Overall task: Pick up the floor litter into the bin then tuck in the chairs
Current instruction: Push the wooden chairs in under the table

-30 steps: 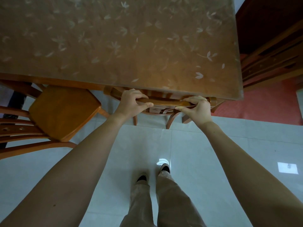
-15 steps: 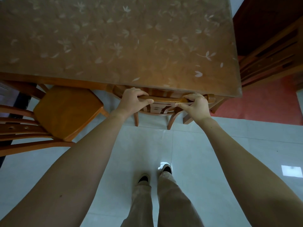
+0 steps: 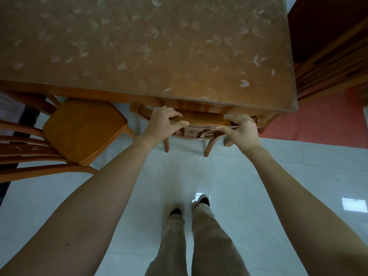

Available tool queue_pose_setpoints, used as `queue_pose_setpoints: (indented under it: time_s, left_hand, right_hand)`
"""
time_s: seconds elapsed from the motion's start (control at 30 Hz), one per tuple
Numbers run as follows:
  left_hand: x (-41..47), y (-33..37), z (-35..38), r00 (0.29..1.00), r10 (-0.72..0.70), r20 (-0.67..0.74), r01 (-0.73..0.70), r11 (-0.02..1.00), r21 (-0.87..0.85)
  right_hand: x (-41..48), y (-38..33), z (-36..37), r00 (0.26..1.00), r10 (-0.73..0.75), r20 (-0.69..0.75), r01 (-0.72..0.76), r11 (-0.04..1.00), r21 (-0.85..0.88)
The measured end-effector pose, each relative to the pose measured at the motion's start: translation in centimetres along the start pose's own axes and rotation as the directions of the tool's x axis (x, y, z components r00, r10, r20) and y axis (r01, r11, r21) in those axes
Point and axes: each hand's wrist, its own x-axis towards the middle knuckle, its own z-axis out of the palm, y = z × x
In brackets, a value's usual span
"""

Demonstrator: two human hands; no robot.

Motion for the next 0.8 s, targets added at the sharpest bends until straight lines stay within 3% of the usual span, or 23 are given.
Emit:
queue_pose_setpoints:
  time_s: [0.57,0.8]
  left_hand:
    - [-2.5,0.4,0.2,1.0,0.016,0.021,-0.016,1.0,0.014]
    - [-3.0,1.4,-0.2,0.996,0.049,0.07,-0.061,0.982,0.177]
  right_hand:
    - [-2.2,1.2,0.6,0.999,0.016,0.051,-0.013,0.999,-0.052]
    - [-2.9,-0.5,-0.2,0.994,-0.042,0.105,0.056,0.99,-0.127]
